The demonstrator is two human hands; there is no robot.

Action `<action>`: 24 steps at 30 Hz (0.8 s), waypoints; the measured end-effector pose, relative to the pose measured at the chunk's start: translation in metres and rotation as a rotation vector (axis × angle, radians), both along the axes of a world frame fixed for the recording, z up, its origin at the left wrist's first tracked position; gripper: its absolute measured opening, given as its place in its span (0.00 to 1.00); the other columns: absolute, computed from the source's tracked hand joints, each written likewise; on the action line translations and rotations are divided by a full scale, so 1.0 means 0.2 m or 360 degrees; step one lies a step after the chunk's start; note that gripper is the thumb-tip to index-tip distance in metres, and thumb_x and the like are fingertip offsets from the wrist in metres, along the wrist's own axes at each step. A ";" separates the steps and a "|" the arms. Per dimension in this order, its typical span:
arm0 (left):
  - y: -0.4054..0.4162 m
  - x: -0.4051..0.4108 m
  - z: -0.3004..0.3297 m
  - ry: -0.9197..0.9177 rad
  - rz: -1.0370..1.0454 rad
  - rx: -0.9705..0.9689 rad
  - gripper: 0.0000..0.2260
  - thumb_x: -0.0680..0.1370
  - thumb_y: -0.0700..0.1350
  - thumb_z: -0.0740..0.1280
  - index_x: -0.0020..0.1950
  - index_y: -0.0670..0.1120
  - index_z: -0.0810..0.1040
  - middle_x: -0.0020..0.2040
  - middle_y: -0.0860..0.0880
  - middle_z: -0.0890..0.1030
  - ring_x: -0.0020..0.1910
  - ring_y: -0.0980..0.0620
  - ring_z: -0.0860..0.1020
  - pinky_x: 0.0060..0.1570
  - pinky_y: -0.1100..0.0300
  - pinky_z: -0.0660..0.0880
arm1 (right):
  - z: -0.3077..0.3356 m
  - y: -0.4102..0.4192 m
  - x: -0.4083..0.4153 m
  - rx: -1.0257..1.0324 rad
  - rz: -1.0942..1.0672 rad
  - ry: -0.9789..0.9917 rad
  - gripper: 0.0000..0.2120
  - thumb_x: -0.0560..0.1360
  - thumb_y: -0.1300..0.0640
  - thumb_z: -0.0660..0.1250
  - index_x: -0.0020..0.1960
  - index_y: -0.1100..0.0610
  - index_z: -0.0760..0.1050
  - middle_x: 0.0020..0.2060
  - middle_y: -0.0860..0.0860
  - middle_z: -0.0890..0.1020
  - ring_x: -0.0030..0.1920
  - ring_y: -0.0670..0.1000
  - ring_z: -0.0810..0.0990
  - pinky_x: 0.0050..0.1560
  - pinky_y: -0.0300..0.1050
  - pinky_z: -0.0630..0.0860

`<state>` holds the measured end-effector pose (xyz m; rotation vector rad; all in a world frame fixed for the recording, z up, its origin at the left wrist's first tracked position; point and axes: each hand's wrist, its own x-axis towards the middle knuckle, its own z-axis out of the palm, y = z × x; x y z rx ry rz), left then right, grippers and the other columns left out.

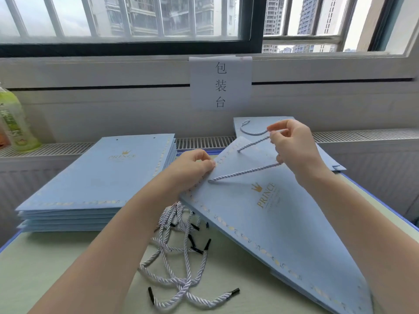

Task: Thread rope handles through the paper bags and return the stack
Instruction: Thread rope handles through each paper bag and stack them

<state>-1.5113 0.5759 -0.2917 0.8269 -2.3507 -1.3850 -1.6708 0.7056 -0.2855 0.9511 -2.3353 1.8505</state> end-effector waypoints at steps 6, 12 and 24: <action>-0.07 0.06 0.09 0.0439 0.0202 0.0584 0.09 0.80 0.37 0.60 0.41 0.40 0.74 0.27 0.46 0.77 0.20 0.56 0.74 0.22 0.68 0.71 | -0.01 -0.01 0.03 0.0253 0.0075 0.0704 0.08 0.80 0.56 0.59 0.55 0.57 0.74 0.45 0.47 0.77 0.43 0.46 0.74 0.42 0.30 0.67; -0.19 0.15 0.15 0.1041 0.0309 0.1220 0.07 0.77 0.33 0.57 0.48 0.37 0.73 0.34 0.43 0.78 0.23 0.55 0.77 0.23 0.69 0.74 | 0.08 0.07 0.11 0.0663 0.0945 0.0524 0.20 0.73 0.33 0.56 0.56 0.43 0.74 0.52 0.42 0.80 0.56 0.43 0.77 0.61 0.45 0.73; -0.29 0.19 0.11 0.1722 0.0579 0.1996 0.22 0.69 0.28 0.61 0.62 0.39 0.72 0.43 0.40 0.75 0.23 0.51 0.77 0.25 0.70 0.73 | 0.11 0.11 0.03 -0.0346 0.0616 0.0138 0.27 0.70 0.81 0.50 0.46 0.52 0.76 0.35 0.43 0.82 0.39 0.39 0.79 0.47 0.31 0.73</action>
